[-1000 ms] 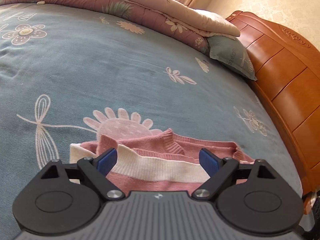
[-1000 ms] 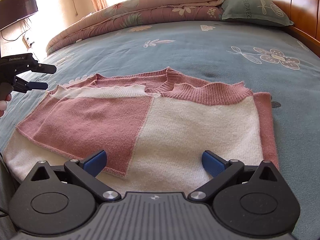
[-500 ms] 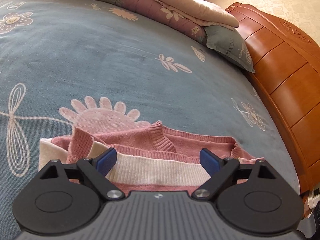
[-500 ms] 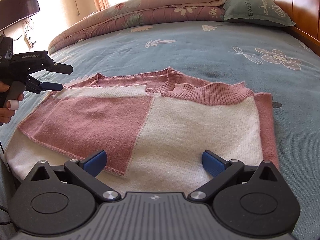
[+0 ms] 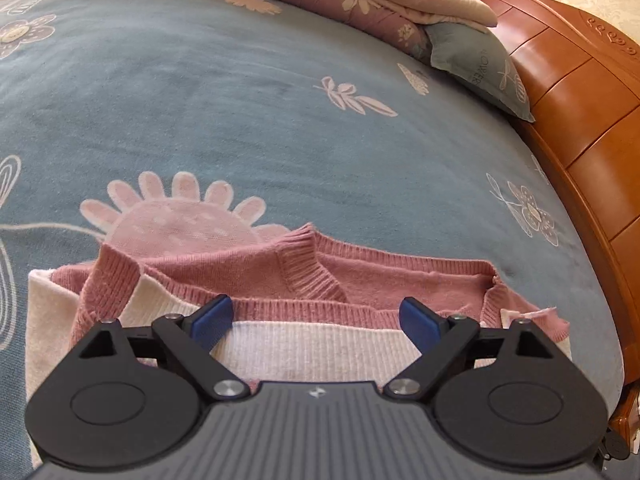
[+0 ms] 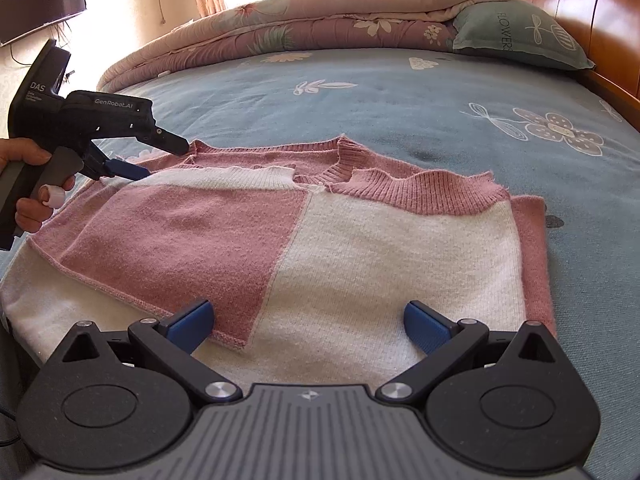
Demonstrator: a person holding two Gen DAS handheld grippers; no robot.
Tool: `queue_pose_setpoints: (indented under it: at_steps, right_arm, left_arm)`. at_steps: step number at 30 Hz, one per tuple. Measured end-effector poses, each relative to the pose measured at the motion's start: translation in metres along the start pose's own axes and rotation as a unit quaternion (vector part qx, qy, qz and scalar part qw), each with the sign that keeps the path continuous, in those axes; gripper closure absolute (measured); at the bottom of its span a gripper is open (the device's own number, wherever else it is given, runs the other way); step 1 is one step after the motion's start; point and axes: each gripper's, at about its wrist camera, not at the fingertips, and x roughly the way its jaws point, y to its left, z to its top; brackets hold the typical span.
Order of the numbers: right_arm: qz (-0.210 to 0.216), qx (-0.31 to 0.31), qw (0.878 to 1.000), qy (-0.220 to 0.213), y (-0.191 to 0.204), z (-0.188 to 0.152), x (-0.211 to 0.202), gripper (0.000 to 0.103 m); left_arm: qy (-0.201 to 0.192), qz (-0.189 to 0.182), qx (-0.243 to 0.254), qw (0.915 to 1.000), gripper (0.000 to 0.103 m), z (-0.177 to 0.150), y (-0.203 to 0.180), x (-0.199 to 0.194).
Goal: Fold clothes
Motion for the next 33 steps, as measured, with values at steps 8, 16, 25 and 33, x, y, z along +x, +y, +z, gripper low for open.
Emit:
queue_pose_setpoints:
  at_steps: [8, 16, 25, 33]
  right_arm:
    - [-0.002, 0.002, 1.0, -0.006, 0.0, -0.001, 0.0, 0.0]
    - [-0.014, 0.023, 1.0, 0.013, 0.002, 0.006, -0.003, 0.0]
    - [-0.028, 0.023, 0.999, 0.022, 0.007, 0.002, -0.005, 0.0]
    - [-0.027, 0.024, 0.999, 0.017, 0.005, 0.0, -0.005, 0.0]
  left_arm:
    - [0.031, -0.086, 0.048, 0.9947, 0.012, -0.026, -0.045, -0.05]
    - [0.054, -0.057, 0.075, 0.9942, 0.011, -0.053, -0.058, -0.04]
    - [0.062, -0.027, 0.084, 0.9941, 0.011, -0.07, -0.072, -0.042]
    - [0.047, -0.049, 0.075, 0.9949, 0.011, -0.076, -0.076, -0.064]
